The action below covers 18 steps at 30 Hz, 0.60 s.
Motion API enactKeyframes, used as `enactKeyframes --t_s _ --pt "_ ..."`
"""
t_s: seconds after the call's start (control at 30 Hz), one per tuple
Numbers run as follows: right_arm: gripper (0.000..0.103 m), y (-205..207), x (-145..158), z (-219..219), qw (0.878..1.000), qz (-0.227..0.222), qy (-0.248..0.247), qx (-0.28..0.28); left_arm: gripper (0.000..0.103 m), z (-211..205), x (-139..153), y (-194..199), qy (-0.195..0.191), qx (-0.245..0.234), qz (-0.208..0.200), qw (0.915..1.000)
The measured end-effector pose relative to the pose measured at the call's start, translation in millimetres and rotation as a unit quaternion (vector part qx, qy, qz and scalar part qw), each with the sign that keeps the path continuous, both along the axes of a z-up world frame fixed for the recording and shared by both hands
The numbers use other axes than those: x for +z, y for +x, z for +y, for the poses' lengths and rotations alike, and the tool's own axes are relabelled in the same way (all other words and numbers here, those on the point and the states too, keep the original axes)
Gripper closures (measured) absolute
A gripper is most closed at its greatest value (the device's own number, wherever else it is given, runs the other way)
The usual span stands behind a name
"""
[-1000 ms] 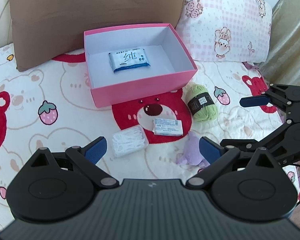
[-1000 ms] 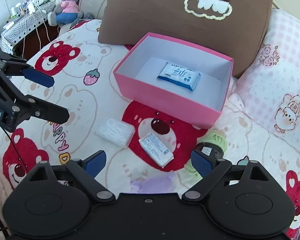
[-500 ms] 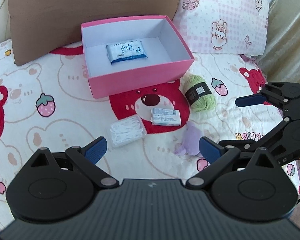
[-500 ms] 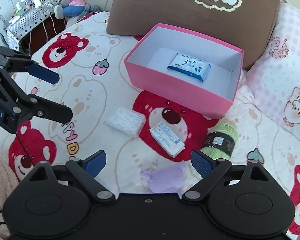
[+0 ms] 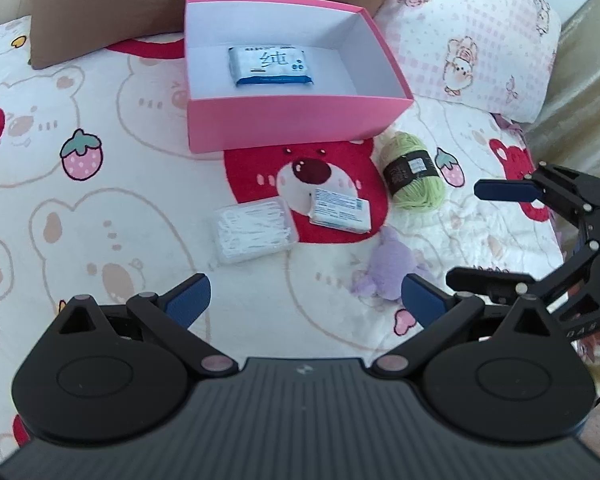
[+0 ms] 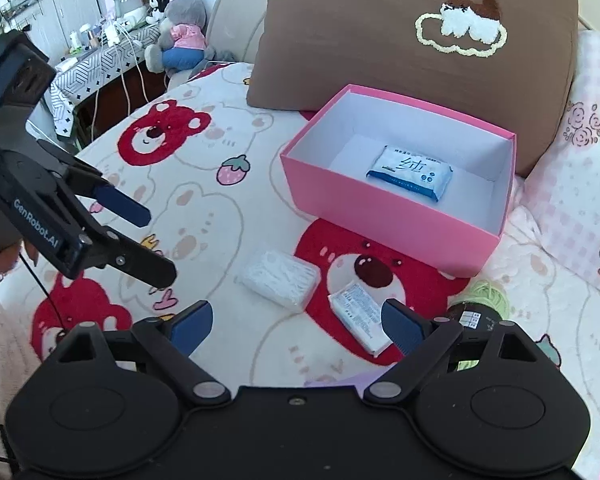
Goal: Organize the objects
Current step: 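Lower the open left gripper around the clear floss-pick box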
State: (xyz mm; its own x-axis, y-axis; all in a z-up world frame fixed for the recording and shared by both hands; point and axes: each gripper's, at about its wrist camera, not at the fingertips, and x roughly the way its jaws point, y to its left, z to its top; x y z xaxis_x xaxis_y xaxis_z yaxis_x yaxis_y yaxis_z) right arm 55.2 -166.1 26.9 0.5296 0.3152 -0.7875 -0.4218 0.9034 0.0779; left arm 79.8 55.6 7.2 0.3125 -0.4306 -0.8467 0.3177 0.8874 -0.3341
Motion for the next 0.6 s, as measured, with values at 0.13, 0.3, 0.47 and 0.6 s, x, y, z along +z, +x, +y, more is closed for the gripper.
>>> enactKeyframes --t_s 0.13,0.3,0.47,0.6 --pt "0.01 -3.2 -18.2 16.1 0.999 -0.002 -0.037 0.033 0.0 3.1 -12.5 2.1 0.024 0.014 -0.022 0.9994" --pt "0.009 0.3 -44.7 31.3 0.999 -0.004 -0.047 0.026 0.0 11.0 -43.1 11.2 0.031 0.025 -0.008 0.9992" --pt "0.009 7.6 -60.5 39.2 0.998 0.006 -0.017 0.053 0.0 22.5 -67.8 17.1 0.022 0.046 -0.007 0.9987" --pt "0.009 9.9 -68.7 50.5 0.998 -0.001 -0.015 0.067 0.0 28.7 -85.0 23.8 0.011 0.07 0.006 0.9975"
